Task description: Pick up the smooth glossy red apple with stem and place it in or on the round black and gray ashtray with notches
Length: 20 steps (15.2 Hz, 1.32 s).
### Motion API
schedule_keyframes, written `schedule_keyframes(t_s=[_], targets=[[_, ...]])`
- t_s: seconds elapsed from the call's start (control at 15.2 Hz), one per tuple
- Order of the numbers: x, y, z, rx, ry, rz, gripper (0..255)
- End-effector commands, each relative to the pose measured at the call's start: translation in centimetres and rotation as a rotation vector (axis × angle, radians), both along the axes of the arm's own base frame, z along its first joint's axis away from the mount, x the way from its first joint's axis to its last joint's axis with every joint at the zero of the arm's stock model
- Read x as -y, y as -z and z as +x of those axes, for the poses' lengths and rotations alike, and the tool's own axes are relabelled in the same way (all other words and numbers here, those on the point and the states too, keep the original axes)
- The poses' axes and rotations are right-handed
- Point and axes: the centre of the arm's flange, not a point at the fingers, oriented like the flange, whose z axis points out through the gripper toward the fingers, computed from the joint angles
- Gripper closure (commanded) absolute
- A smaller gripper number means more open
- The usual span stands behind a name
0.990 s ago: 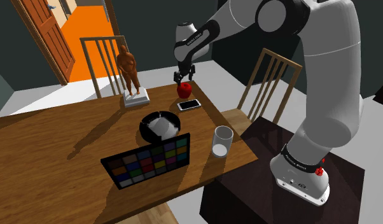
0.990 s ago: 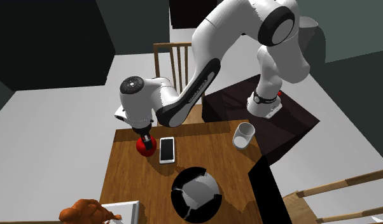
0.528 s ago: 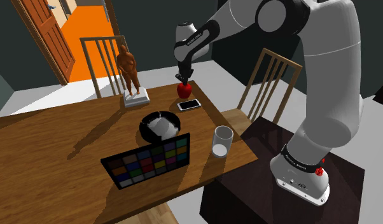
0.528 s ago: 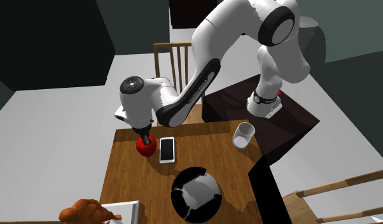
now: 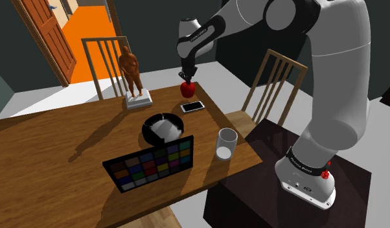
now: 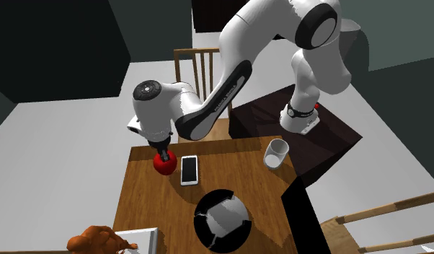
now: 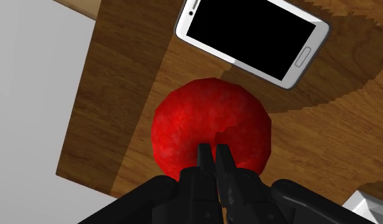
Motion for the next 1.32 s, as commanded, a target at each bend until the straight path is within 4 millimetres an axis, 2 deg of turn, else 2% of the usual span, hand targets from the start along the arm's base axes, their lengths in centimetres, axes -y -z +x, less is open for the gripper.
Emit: schedule_keyframes(t_s=[0.0, 1.12, 1.19, 1.25], targets=[[0.0, -1.1, 0.0, 0.000, 0.000, 0.000, 255], [0.0, -10.1, 0.0, 0.000, 0.000, 0.000, 255], [0.0, -10.1, 0.0, 0.000, 0.000, 0.000, 255], [-1.2, -10.4, -0.5, 0.000, 0.000, 0.000, 255]])
